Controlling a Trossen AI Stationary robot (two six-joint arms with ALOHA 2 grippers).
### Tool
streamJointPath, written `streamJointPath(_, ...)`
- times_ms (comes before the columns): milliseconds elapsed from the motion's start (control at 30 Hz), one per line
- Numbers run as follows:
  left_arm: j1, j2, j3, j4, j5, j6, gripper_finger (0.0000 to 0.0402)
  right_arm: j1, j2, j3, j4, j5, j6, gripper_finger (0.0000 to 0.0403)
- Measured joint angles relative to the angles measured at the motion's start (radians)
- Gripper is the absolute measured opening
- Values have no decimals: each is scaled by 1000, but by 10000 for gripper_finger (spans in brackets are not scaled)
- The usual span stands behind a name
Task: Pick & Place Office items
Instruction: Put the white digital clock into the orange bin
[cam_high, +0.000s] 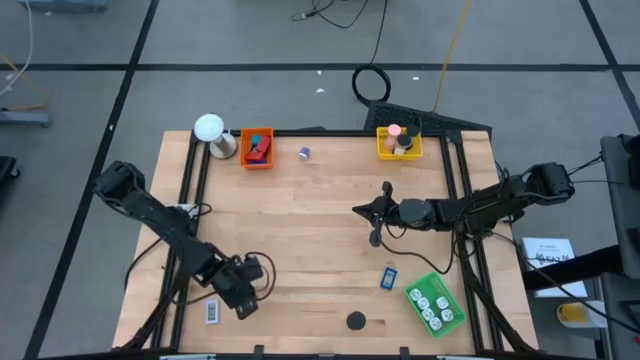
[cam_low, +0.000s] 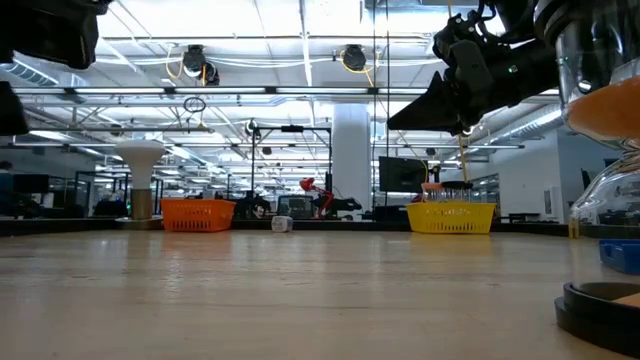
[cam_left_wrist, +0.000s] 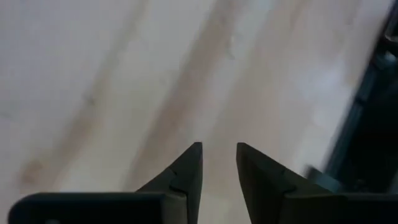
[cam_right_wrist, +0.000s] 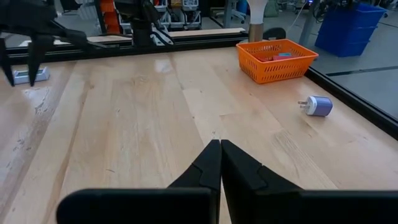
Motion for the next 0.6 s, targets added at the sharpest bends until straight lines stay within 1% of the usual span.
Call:
streamJointPath(67, 2, 0, 10, 7, 76, -33, 95, 0, 0, 0, 0, 0, 0, 4)
streamJointPath(133, -19, 0, 29, 4, 119, -78, 83, 0, 0, 0, 0, 0, 0, 4)
streamJointPath(233, -80, 0, 62, -12, 132, -217, 62, 0, 0, 0, 0, 0, 0, 4)
streamJointPath(333, -148, 0, 90, -25, 133, -419, 54, 0, 0, 0, 0, 0, 0, 4)
streamJointPath(467, -201, 0, 94, -93, 127, -616, 73, 0, 0, 0, 0, 0, 0, 4)
streamJointPath(533, -224, 0, 94, -151, 129, -708, 91, 0, 0, 0, 0, 0, 0, 4)
streamJointPath(600, -248, 0, 94, -218, 155, -791, 113, 0, 0, 0, 0, 0, 0, 4)
